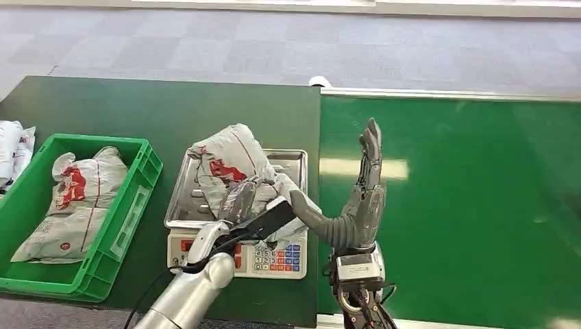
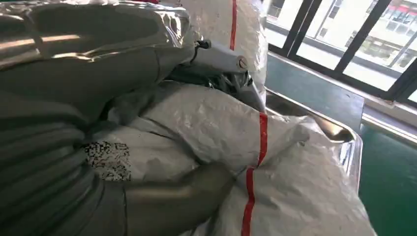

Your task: Moved the parcel from conveyor to table for the left to box.

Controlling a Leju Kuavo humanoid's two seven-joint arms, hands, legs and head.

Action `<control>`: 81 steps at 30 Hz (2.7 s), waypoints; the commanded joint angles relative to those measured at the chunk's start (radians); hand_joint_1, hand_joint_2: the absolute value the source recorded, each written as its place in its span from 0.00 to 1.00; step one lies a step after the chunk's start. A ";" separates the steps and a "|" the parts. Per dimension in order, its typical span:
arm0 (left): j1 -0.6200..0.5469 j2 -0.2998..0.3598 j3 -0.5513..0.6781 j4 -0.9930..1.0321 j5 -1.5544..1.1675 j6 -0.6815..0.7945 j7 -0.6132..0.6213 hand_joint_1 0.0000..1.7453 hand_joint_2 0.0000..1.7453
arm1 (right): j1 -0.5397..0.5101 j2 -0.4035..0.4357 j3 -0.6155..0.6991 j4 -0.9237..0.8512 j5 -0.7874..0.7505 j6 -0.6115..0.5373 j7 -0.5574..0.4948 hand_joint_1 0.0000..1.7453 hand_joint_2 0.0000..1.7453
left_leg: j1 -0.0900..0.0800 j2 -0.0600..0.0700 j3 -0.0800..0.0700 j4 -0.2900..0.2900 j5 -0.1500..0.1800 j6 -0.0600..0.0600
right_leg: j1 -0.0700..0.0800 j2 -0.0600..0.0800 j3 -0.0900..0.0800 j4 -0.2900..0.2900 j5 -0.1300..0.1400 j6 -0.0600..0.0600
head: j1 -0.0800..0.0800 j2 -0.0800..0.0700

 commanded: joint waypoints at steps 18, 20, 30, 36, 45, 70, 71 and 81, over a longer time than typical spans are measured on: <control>0.153 0.061 -0.020 -0.474 0.349 0.295 -0.487 0.98 1.00 | -0.030 -0.038 0.017 0.048 -0.016 0.021 -0.004 0.00 1.00 | 0.000 0.003 0.001 0.001 -0.001 0.002 | 0.001 0.001 0.000 0.000 0.000 -0.002 | 0.000 0.000; 0.177 0.087 -0.045 -0.592 0.306 0.362 -0.497 0.98 1.00 | -0.036 -0.041 0.023 0.056 -0.025 0.014 -0.009 0.00 1.00 | 0.000 0.003 -0.001 0.000 0.000 0.001 | 0.001 0.001 -0.001 0.000 0.001 -0.001 | 0.000 0.000; 0.239 -0.013 0.142 -0.739 0.201 0.416 -0.668 0.99 1.00 | -0.028 -0.035 0.014 0.079 -0.036 0.002 -0.017 0.00 1.00 | 0.000 0.004 0.001 -0.003 0.000 0.003 | 0.001 0.001 0.000 -0.003 0.001 -0.003 | 0.000 0.000; 0.234 -0.004 0.182 -0.741 0.232 0.416 -0.686 0.98 1.00 | -0.026 -0.036 0.010 0.079 -0.036 0.001 -0.017 0.00 1.00 | 0.000 0.002 0.000 -0.002 0.000 0.001 | 0.001 0.000 0.000 -0.002 0.001 -0.002 | 0.000 0.000; 0.231 -0.097 0.352 -0.749 0.125 0.416 -0.680 0.95 1.00 | -0.024 -0.036 0.006 0.077 -0.034 -0.005 -0.016 0.00 1.00 | 0.000 0.001 0.001 -0.002 0.000 0.002 | 0.001 -0.002 0.001 -0.002 0.001 -0.002 | 0.000 0.000; 0.145 0.132 0.802 -0.358 0.126 0.401 -0.111 0.82 1.00 | -0.034 -0.013 0.011 0.158 -0.003 0.086 0.069 0.00 1.00 | 0.001 0.001 0.000 -0.002 0.001 0.001 | 0.002 0.000 -0.001 -0.001 0.000 -0.002 | 0.000 0.000; 0.146 0.132 0.798 -0.354 0.100 0.399 -0.078 0.82 1.00 | -0.035 -0.017 0.018 0.158 0.007 0.097 0.076 0.00 1.00 | 0.001 0.001 0.000 -0.001 0.001 0.001 | 0.001 0.000 -0.001 0.000 0.000 -0.002 | 0.000 0.000; 0.126 0.129 0.749 -0.270 0.154 0.295 -0.047 0.00 1.00 | -0.021 -0.021 0.018 0.168 0.037 0.109 0.093 0.00 1.00 | 0.001 -0.001 0.000 -0.003 0.002 0.001 | 0.002 -0.003 0.000 -0.001 0.000 -0.002 | 0.000 0.000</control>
